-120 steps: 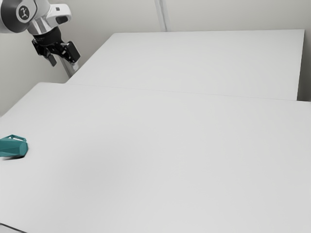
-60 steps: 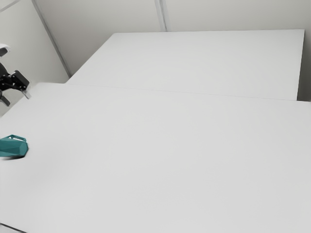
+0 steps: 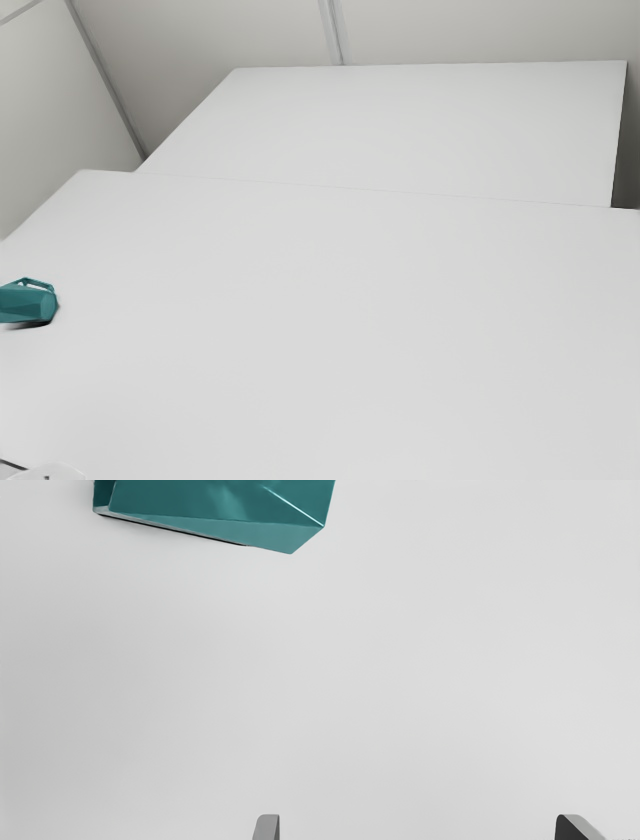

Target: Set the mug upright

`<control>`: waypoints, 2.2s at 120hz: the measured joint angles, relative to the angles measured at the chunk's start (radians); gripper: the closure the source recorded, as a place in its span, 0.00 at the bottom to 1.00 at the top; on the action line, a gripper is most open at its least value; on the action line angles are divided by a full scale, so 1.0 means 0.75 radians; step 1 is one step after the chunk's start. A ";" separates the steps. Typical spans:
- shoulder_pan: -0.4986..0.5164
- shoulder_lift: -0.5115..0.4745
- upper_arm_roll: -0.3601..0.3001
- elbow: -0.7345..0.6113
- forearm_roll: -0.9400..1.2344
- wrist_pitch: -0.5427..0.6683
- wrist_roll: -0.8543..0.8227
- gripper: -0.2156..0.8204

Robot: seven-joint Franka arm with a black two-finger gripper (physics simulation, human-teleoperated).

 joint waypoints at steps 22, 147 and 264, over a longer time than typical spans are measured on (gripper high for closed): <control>0.070 0.128 0.002 0.094 -0.062 -0.002 0.216 0.21; 0.149 0.625 -0.042 0.504 -0.427 0.021 0.865 0.21; 0.088 0.647 -0.118 0.514 -0.549 0.069 0.982 0.86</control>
